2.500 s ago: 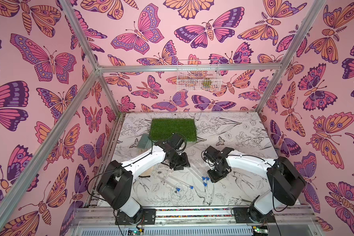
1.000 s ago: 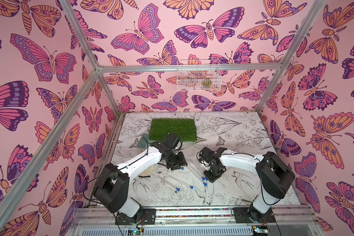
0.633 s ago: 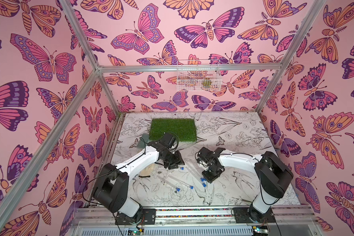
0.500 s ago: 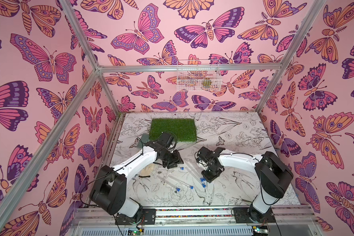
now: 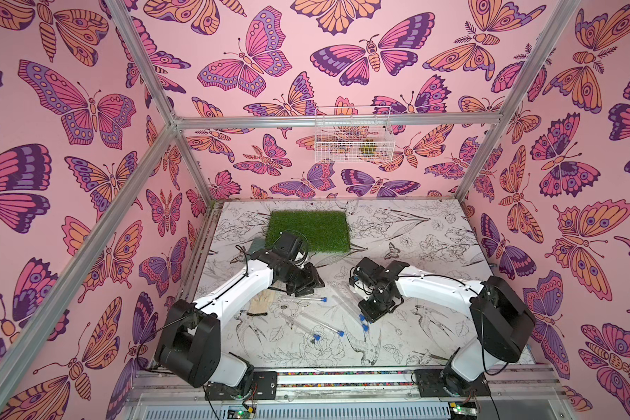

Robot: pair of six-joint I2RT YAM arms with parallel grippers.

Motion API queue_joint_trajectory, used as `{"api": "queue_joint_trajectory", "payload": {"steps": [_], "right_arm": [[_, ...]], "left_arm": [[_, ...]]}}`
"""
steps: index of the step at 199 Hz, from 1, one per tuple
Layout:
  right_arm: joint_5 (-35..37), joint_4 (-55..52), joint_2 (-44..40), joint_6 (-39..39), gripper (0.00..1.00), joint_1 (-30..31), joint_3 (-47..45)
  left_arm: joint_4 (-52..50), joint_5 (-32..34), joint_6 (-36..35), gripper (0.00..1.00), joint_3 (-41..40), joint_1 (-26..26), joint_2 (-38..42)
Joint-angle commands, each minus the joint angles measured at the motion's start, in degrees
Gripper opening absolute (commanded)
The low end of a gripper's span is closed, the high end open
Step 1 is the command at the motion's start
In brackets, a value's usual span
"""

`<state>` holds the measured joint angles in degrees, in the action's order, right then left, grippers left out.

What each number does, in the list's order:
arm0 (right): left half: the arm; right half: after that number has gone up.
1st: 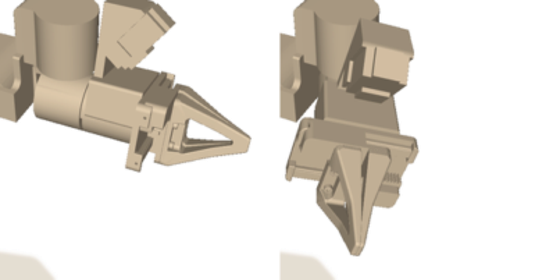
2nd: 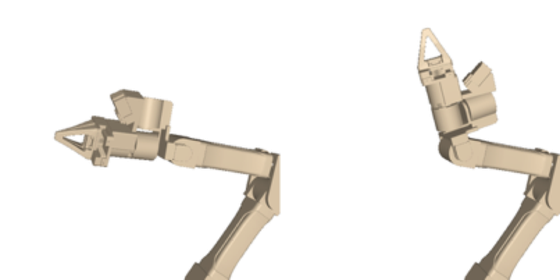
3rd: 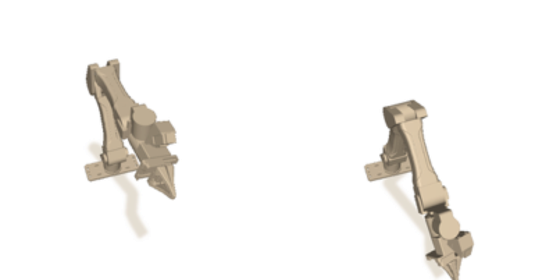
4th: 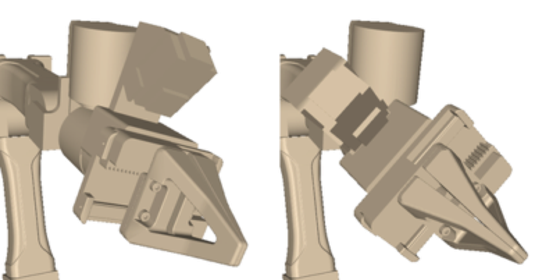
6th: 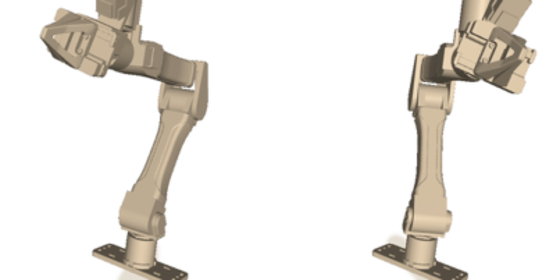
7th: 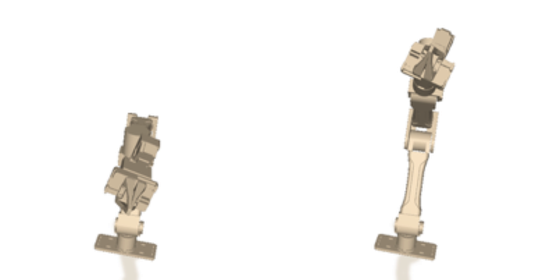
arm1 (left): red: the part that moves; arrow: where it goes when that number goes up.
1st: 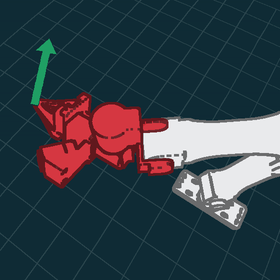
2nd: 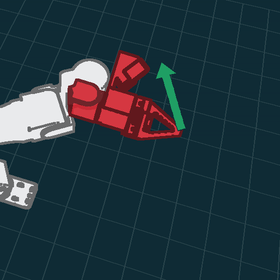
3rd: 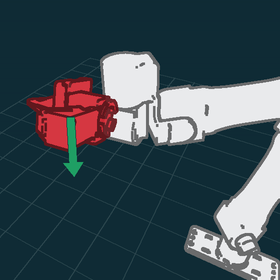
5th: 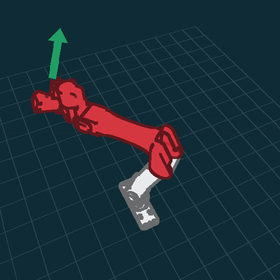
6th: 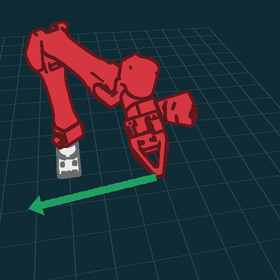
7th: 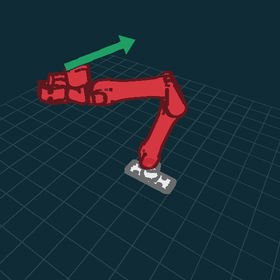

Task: Remove stoppers from test tubes
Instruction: Pick up the test tube at the center of the board.

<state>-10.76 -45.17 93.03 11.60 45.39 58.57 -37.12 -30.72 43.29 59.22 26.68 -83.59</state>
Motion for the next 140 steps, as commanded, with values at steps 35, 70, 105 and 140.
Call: {"api": "queue_joint_trajectory", "payload": {"steps": [35, 70, 105, 140], "right_arm": [[-7.1, 2.6, -5.5, 3.5, 0.15, -2.3, -0.2], [-12.6, 4.1, -7.6, 5.6, 0.15, -4.9, 0.5], [-15.6, 3.9, -9.6, 6.5, 0.15, -7.2, 2.8], [-19.1, 2.1, -10.2, 5.4, 0.16, -7.8, 6.7]], "left_arm": [[3.6, -4.3, -2.7, 0.48, 0.2, -0.4, 0.2], [7.8, -6.9, -2.4, 0.49, -0.8, -1.1, 2.3], [13.4, -9.5, -1.4, 0.50, -1.9, -1.9, 4.6], [21.8, -14.3, 1.2, 0.51, -2.5, -2.2, 4.9]]}}
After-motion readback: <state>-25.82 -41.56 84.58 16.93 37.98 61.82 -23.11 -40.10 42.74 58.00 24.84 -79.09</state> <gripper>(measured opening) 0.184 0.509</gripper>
